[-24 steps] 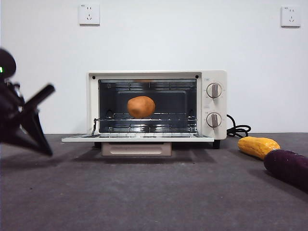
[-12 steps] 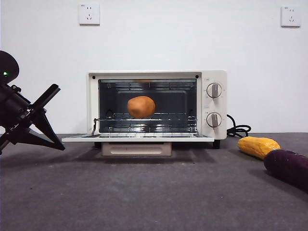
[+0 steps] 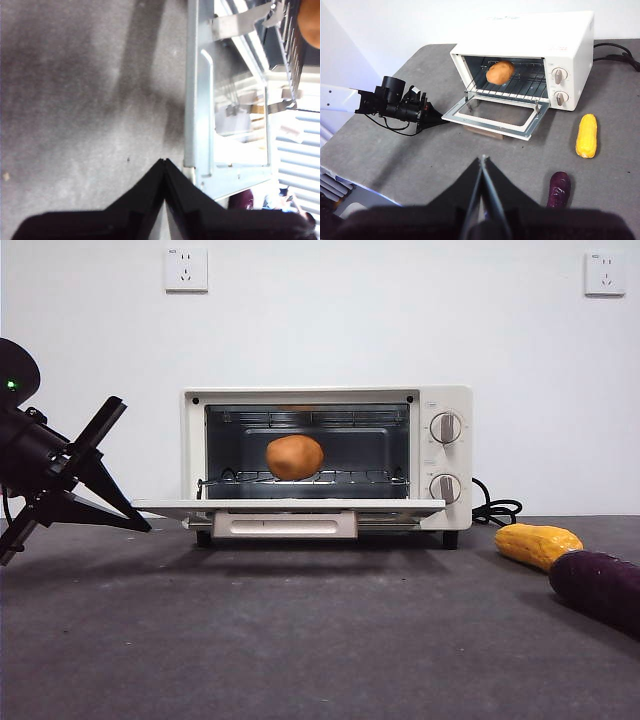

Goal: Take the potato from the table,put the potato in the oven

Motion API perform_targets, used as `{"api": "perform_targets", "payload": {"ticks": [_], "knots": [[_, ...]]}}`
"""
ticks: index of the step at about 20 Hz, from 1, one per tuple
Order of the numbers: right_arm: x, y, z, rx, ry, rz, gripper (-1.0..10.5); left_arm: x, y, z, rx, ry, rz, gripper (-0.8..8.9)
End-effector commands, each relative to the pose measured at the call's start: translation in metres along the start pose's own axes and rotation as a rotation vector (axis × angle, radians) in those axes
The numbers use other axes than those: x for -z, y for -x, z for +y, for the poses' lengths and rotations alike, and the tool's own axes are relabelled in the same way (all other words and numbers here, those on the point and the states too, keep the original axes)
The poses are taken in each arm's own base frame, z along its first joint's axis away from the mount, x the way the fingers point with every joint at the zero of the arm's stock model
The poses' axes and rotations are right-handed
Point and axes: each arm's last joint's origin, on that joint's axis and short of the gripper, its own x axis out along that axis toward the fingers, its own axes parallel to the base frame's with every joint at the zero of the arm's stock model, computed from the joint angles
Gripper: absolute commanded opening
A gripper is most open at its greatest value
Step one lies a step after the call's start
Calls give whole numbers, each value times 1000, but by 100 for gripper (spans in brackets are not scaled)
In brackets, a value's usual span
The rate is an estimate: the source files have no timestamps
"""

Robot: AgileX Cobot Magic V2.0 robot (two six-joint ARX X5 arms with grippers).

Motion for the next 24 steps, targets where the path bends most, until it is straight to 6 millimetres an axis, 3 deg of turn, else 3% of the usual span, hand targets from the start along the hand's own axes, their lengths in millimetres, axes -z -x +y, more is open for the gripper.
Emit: {"api": "perform_targets", "payload": {"ticks": [1, 16, 24], "knots": [[3, 1, -1, 9, -2, 17, -3, 0, -4, -2, 40, 5, 21, -6], [3, 0, -1, 10, -2, 18, -3, -15, 0, -22, 150, -10, -7, -6], [1, -5, 1, 15, 1, 32, -3, -32, 7, -47, 187, -75, -55, -6]]}}
